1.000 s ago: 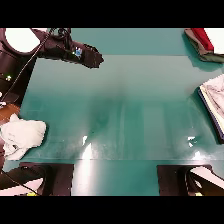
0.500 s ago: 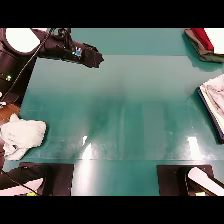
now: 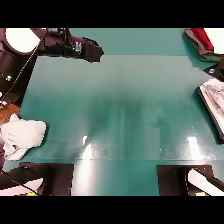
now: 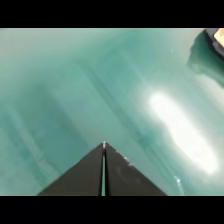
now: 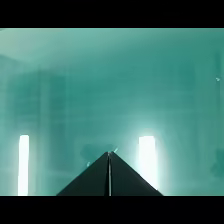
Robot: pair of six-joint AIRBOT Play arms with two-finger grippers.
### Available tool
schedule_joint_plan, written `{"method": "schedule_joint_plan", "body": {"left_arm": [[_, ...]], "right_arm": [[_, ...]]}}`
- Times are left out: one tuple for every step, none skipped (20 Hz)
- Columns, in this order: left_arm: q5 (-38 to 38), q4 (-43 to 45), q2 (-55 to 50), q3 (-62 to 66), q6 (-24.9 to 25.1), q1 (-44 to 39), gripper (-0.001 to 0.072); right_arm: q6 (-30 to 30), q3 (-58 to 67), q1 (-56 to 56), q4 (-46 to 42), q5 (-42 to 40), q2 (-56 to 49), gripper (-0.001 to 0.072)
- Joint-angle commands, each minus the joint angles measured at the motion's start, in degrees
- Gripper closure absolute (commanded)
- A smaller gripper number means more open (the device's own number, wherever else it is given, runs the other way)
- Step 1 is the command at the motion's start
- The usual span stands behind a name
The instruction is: Fold the shirts.
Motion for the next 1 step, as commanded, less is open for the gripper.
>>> {"method": "schedule_joint_plan", "body": {"left_arm": [[1.4,0.0,0.04,0.0,-0.02,-0.02,0.0683]], "right_arm": [[0.0,0.04,1.05,0.09,0.5,0.04,0.0694]]}}
